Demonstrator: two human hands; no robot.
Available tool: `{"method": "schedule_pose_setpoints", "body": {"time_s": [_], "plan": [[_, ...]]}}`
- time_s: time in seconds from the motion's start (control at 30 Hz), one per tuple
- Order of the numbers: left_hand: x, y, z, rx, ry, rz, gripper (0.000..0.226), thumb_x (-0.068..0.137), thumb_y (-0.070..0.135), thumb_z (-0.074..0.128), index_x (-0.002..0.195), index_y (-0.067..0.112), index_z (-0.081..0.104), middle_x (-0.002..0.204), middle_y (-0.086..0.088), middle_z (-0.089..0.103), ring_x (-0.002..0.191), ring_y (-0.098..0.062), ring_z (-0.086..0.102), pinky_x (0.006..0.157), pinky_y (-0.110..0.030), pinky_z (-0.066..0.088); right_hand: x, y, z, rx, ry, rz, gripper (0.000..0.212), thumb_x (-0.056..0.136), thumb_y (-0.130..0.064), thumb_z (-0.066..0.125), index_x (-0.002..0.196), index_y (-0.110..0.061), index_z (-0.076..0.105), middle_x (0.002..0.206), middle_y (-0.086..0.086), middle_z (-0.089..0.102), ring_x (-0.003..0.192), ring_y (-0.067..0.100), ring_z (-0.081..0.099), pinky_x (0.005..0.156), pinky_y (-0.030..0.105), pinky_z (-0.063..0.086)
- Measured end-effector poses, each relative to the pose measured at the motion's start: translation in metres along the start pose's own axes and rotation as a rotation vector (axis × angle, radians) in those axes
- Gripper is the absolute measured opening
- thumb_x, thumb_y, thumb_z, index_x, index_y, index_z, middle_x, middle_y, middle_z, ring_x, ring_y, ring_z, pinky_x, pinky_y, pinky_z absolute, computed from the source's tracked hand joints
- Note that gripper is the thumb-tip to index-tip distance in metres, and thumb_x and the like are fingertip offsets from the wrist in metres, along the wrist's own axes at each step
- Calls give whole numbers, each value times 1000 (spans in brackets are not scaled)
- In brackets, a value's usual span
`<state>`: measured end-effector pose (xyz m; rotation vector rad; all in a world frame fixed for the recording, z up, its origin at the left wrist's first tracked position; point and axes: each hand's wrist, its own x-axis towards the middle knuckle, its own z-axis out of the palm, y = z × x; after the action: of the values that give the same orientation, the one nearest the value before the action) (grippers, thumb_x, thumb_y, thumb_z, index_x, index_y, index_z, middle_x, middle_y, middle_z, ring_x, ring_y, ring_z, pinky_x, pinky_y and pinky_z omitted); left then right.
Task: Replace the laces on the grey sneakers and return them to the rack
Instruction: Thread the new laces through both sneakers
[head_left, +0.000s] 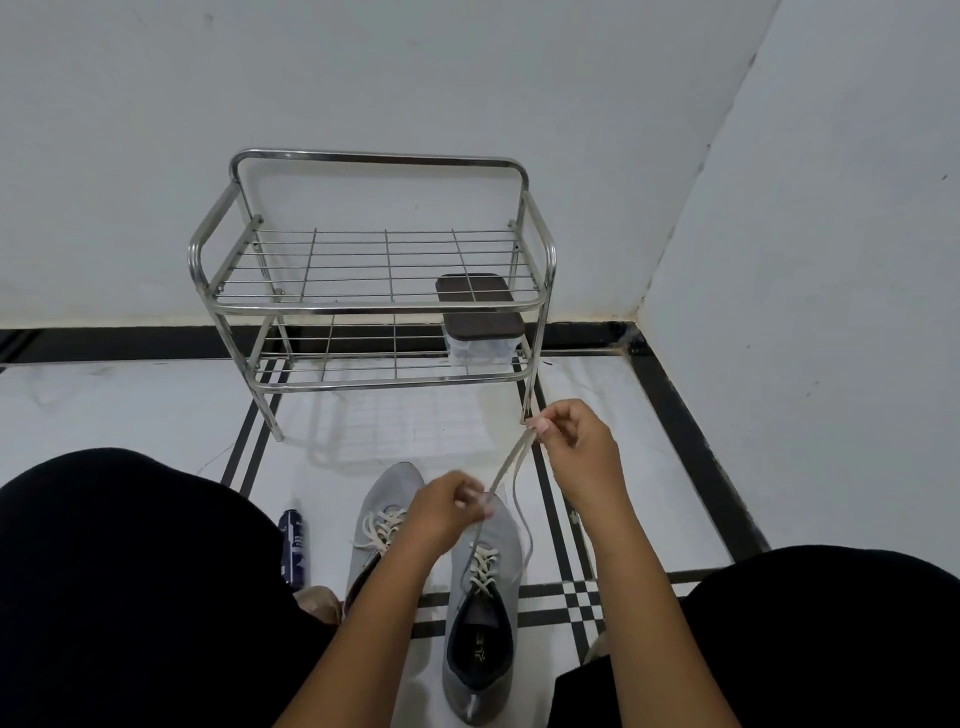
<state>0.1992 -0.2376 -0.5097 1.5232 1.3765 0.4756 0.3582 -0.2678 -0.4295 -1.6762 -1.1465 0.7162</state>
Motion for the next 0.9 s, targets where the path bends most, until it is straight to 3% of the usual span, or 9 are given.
{"method": "schedule_pose_setpoints", "body": {"time_s": [0.13,0.23,0.37,0.47,0.57,0.63,0.7,0.8,0.9], "plan": [[1,-69,33,269,-54,-231,16,89,24,61,98,11,66,96,-8,68,99,-24,63,78,-26,44,5,43,12,116,130,269,4,94,-15,55,92,-17,59,88,-6,71,86,12,68,81,30,53],[0,-98,54,278,-19,-296,9,86,21,61,92,14,61,101,-9,67,99,-27,63,82,-31,50,1,87,27,69,176,507,14,91,-7,49,87,-16,59,86,-3,69,86,18,65,67,29,50],[0,-110,60,240,84,-375,32,83,20,67,111,8,57,112,-11,57,104,-31,59,83,-32,49,-21,140,51,-134,91,679,20,90,-6,38,78,-14,51,89,7,64,74,21,56,58,27,41],[6,-119,67,131,-15,-515,29,77,27,70,96,8,61,104,-17,66,97,-33,65,81,-37,56,-39,174,65,-341,-89,740,14,92,-10,39,81,-13,48,85,6,56,77,22,55,58,25,41],[16,-144,77,-141,11,-704,47,55,31,77,89,2,65,85,-23,69,79,-35,68,70,-41,56,-43,201,74,-438,-250,765,17,92,-14,43,75,-17,45,81,1,53,87,21,56,80,31,52],[16,-152,82,-382,3,-791,35,53,24,77,78,7,59,63,-13,57,53,-24,56,52,-29,47,-44,201,77,-423,-282,780,11,93,-15,45,83,-18,50,87,3,54,89,22,55,87,32,52],[7,-132,80,-522,-35,-825,31,59,25,77,79,10,58,65,-10,53,55,-20,48,54,-26,38,-44,197,79,-377,-279,788,10,92,-15,46,97,-14,55,97,10,59,96,28,61,83,31,52],[5,-121,80,-437,-3,-793,19,79,21,73,77,11,57,72,-10,55,61,-21,49,61,-28,43,-42,195,82,-415,-307,805,17,88,-15,45,100,-10,56,101,13,63,99,29,63,73,30,49],[13,-124,81,-231,65,-675,23,87,18,68,68,15,55,79,-10,62,69,-21,54,77,-34,51,-41,193,83,-431,-320,810,23,89,-16,44,106,-9,57,96,9,59,91,27,61,68,27,46]]}}
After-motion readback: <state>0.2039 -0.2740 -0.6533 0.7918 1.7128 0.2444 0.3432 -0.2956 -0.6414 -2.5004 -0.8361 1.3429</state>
